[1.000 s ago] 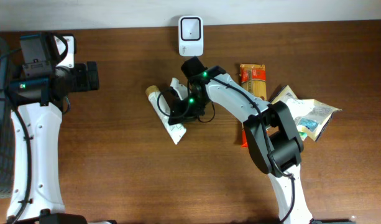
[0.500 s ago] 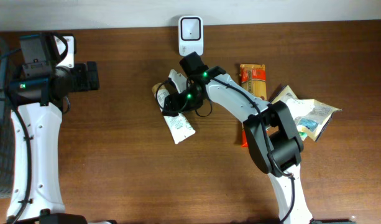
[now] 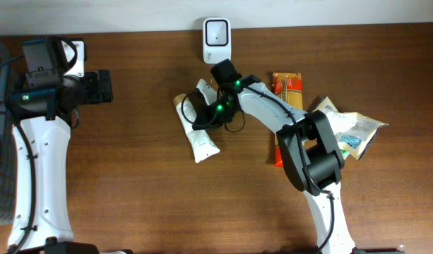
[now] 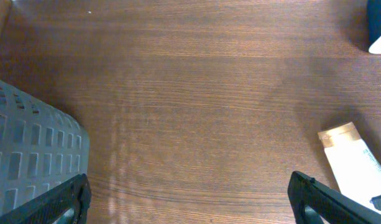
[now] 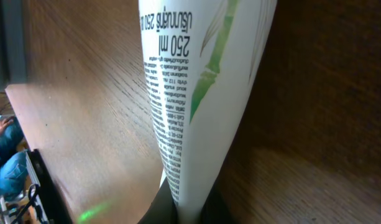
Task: Scan the item barcode
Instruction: 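Lift the white pouch toward the scanner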
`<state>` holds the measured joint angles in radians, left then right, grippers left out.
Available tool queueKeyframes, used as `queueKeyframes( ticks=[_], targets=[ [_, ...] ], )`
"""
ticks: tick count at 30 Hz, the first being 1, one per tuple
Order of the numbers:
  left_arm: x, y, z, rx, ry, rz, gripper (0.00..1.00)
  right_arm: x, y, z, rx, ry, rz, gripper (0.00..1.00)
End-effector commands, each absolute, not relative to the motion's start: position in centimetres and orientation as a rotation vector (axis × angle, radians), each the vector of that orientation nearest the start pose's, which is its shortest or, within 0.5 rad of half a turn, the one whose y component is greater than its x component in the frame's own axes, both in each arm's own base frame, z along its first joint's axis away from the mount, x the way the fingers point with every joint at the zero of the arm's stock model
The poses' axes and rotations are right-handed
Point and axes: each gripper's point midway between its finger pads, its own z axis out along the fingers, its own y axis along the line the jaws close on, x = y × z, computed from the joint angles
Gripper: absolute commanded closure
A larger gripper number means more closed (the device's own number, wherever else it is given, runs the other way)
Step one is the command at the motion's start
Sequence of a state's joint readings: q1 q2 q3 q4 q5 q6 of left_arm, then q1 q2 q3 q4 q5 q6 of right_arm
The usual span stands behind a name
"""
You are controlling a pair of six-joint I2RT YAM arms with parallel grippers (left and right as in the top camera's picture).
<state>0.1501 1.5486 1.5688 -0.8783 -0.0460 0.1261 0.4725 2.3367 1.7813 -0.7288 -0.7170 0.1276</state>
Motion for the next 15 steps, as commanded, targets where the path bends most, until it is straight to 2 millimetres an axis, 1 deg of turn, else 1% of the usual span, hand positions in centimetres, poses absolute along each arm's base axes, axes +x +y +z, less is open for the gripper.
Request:
queueKeyframes(
  ticks=[1,2,3,6,7,8,10,12,15],
  targets=[
    [41.3,7.3,25.6,-0.068,2.435,0.183,0.01,40.0,32.1,5.3,-0.637,2.753,1.199,0.96],
    [41.3,7.3,25.6,-0.068,2.435,0.183,0.01,40.0,32.0,6.4,-0.636,2.737,1.208,0.96],
    [41.3,7.3,25.6,-0.069,2.435,0.183,0.01,40.0,31.9,8.1,-0.643,2.701,1.238,0.96],
    [41.3,7.3,25.6,-0.068,2.435,0.183,0.01,39.8,31.5,15.9,-0.673,2.511,1.402,0.96],
    [41.3,7.3,25.6,-0.068,2.435,0.183,0.01,39.8,30.8,18.7,-0.677,2.44,1.442,0.96],
    [41.3,7.3,25.6,-0.068,2.435,0.183,0.01,39.8,30.1,20.7,-0.677,2.393,1.451,0.96],
    [41.3,7.3,25.6,-0.068,2.435,0.183,0.01,40.0,28.7,23.9,-0.672,2.323,1.42,0.96],
    [41.3,7.3,25.6,-0.069,2.435,0.183,0.01,39.7,26.9,28.4,-0.677,2.213,1.369,0.96],
    [41.3,7.3,25.6,-0.068,2.435,0.183,0.01,39.4,25.1,32.7,-0.683,2.097,1.295,0.96]
  ],
)
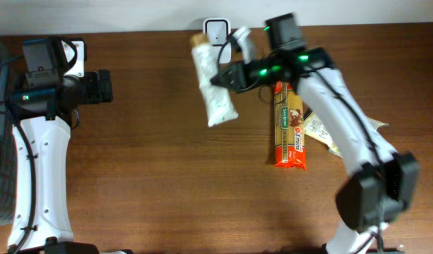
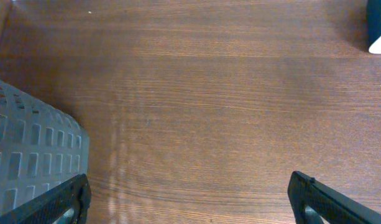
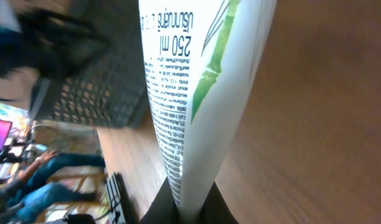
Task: Scan the item barcode
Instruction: 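Lift the white pouch toward the scanner, then hold the white pouch up in front of the scanner window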
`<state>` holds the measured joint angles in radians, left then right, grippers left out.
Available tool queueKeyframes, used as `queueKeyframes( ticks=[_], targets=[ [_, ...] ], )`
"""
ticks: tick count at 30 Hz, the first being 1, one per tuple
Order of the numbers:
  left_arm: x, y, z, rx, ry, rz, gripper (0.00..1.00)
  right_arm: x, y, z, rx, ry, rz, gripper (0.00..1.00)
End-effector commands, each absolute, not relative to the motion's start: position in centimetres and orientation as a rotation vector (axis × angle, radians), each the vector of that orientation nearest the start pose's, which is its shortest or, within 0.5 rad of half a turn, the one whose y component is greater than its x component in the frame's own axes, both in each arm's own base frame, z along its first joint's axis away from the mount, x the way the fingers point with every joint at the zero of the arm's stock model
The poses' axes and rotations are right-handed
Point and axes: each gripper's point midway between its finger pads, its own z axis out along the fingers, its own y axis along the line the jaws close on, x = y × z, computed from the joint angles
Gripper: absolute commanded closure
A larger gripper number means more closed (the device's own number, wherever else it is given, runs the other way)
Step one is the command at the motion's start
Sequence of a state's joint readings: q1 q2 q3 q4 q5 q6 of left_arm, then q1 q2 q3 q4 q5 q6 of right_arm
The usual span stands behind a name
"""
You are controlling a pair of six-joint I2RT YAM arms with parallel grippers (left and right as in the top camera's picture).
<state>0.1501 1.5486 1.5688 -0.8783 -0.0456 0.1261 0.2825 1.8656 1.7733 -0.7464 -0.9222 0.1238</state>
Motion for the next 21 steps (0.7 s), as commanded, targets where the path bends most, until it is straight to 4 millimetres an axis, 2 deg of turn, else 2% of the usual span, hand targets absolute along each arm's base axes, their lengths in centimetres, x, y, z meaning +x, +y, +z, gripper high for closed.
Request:
queueKeyframes(
  ticks=[1,3,11,14,17,19,21],
  targets=[
    [41.3,7.3,25.6,-0.068,2.435,0.183,0.01,39.5,24.7,33.3,-0.676,2.085,1.266,0.96],
    [41.3,7.3,25.6,-0.068,2.435,0.183,0.0,39.6,23.8,34.3,-0.656,2.069,1.215,0.96],
    [41.3,7.3,25.6,-0.068,2.435,0.183,0.01,39.6,23.9,34.4,-0.66,2.06,1.211,0.96],
    [41.3,7.3,25.6,-0.068,2.435,0.183,0.01,40.7,23.3,34.4,-0.591,2.089,1.138,0.96],
    [41.2,7.3,25.6,-0.069,2.435,0.183,0.0,43.5,20.7,33.8,-0.43,2.177,0.828,0.96],
    [41.3,7.3,25.6,-0.068,2.435,0.183,0.01,45.8,18.9,33.4,-0.34,2.216,0.533,0.96],
    [41.3,7.3,25.6,-0.068,2.435,0.183,0.01,47.6,18.7,32.7,-0.367,2.202,0.304,0.96]
  ],
)
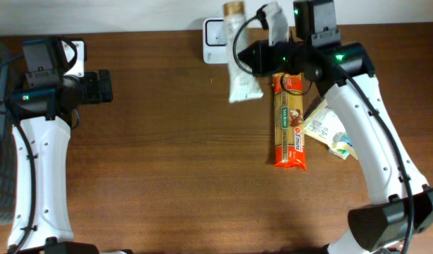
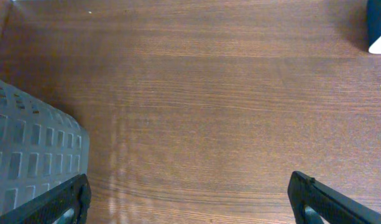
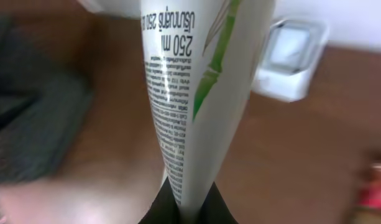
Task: Scan the item barcode
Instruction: 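Hold the white pouch up in front of the scanner window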
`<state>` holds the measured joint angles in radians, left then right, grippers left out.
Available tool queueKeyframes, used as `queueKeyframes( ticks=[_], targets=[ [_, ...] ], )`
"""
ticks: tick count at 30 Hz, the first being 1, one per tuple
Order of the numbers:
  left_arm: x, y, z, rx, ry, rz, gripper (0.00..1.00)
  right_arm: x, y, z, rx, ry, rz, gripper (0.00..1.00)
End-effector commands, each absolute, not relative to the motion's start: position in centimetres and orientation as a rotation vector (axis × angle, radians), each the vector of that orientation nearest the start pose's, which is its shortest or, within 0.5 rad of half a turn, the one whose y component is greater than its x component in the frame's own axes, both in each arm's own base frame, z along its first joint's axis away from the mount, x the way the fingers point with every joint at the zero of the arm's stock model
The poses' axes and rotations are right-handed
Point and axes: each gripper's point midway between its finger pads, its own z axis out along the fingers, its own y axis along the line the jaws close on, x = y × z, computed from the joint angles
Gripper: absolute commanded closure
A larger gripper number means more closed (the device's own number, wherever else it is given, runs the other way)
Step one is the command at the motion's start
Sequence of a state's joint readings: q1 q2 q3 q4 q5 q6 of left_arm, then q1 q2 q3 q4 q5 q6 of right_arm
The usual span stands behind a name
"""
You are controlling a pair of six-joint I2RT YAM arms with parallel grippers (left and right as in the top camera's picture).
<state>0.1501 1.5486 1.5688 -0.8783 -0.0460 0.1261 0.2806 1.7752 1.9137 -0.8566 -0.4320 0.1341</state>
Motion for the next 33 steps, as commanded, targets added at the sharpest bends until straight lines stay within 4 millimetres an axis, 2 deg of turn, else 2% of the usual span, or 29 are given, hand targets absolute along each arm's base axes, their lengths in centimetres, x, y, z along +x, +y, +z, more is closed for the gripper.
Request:
queueKeyframes(
  ticks=[1,5,7,11,12,15,16,19,26,33],
  targets=[
    [41.3,7.3,25.6,-0.068,2.435,0.183,0.01,48.7,19.0,32.2,-0.404,2.175,0.182,0.96],
    [41.3,7.3,25.6,-0.068,2.435,0.183,0.01,53.3,20.7,29.1,-0.544,2.043,-0.298,0.96],
    [41.3,7.3,25.6,-0.068,2.435,0.183,0.01,55.6,21.4,26.8,-0.647,1.961,-0.593,0.96],
    [41.3,7.3,25.6,-0.068,2.435,0.183,0.01,58.2,21.7,22.5,-0.794,1.877,-0.925,0.96],
    [41.3,7.3,25.6,-0.068,2.435,0.183,0.01,58.5,21.7,22.0,-0.8,1.871,-0.951,0.96],
    [41.3,7.3,25.6,-0.068,2.435,0.183,0.01,60.0,20.9,18.8,-0.865,1.868,-1.038,0.96],
    [41.3,7.3,25.6,-0.068,2.435,0.183,0.01,60.4,20.8,18.4,-0.85,1.864,-1.038,0.96],
    [41.3,7.3,25.6,-0.068,2.435,0.183,0.01,61.6,20.6,17.9,-0.792,1.838,-1.02,0.96],
    [41.3,7.3,25.6,-0.068,2.435,0.183,0.01,62.1,21.7,15.3,-0.916,1.828,-0.99,0.96],
    [41.3,7.3,25.6,-0.068,2.435,0.183,0.01,62.1,21.9,15.0,-0.932,1.828,-0.976,0.96]
  ],
)
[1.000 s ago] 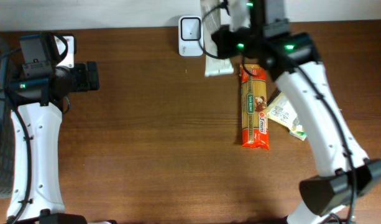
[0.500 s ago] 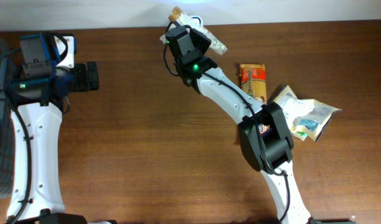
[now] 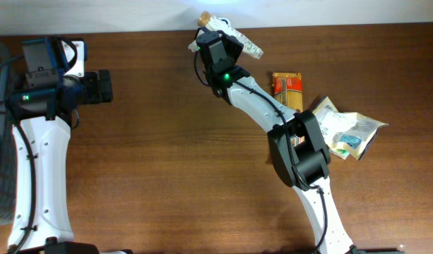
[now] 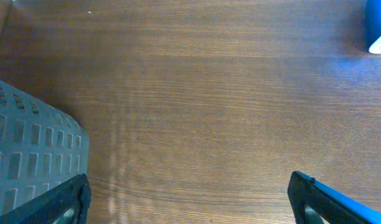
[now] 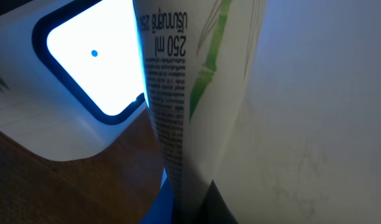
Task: Scan the item barcode
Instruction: 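Hold the white pouch up in front of the scanner window, then carry the pouch right and lay it beside the spaghetti package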
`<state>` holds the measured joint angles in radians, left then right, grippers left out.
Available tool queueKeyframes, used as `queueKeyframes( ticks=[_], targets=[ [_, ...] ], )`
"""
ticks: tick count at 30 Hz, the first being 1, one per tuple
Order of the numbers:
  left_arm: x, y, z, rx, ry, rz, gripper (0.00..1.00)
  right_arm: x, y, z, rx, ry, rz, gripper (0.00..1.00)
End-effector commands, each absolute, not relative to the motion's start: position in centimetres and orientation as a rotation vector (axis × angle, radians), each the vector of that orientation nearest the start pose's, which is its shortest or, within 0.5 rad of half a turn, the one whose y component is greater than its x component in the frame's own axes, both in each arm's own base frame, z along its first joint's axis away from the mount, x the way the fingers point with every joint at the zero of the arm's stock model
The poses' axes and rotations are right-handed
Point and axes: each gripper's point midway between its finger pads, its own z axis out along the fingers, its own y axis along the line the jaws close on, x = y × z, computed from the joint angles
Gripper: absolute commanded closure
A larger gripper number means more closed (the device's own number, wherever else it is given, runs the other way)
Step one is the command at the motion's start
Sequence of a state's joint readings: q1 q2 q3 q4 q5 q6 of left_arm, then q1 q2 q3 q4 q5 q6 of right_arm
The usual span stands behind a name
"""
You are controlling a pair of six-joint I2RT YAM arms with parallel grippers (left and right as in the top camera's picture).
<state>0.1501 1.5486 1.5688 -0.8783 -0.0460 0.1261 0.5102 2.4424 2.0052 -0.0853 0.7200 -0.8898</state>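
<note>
My right gripper (image 3: pixel 220 42) is shut on a white tube with green leaf print and small text (image 5: pixel 196 93). The tube's brown cap (image 3: pixel 204 14) points toward the back wall. In the right wrist view the tube hangs right in front of the white scanner's lit window (image 5: pixel 84 56). In the overhead view the scanner is hidden under the arm and tube, with a bluish glow at that spot. A blue-lit corner of the scanner (image 4: pixel 378 25) shows in the left wrist view. My left gripper (image 3: pixel 103 87) stands open far to the left over bare wood, nothing between its fingers (image 4: pixel 321 202).
An orange pasta packet (image 3: pixel 287 85) and a crumpled snack packet (image 3: pixel 347 130) lie right of the scanner. A grey perforated basket (image 4: pixel 28 155) stands at the table's left edge. The white wall runs along the back.
The right gripper has moved left with the tube, from just right of the scanner to directly over it. The scanner's window now glows bright, with blue light around it. The left arm has not moved.
First the right gripper was shut on the tube lying at the table's middle. Then it held the tube in the air below the scanner, then higher and to the scanner's right. Now the tube is at the lit scanner window. The left gripper stayed open throughout.
</note>
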Motion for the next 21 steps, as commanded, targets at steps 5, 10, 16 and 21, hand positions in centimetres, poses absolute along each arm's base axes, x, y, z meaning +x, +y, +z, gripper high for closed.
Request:
queueKeyframes(
  ticks=[5,10,16,21],
  targets=[
    [41.3,7.3,25.6,-0.068,2.435,0.183,0.01,62.0,21.7,15.3,-0.915,1.829,-0.997,0.96],
    [41.3,7.3,25.6,-0.068,2.435,0.183,0.01,61.9,21.5,16.5,-0.885,1.827,-0.997,0.96],
    [41.3,7.3,25.6,-0.068,2.435,0.183,0.01,60.2,21.4,20.2,-0.791,1.882,-0.846,0.96],
    [41.3,7.3,25.6,-0.068,2.435,0.183,0.01,56.3,23.0,22.6,-0.718,2.027,-0.447,0.96]
  ],
)
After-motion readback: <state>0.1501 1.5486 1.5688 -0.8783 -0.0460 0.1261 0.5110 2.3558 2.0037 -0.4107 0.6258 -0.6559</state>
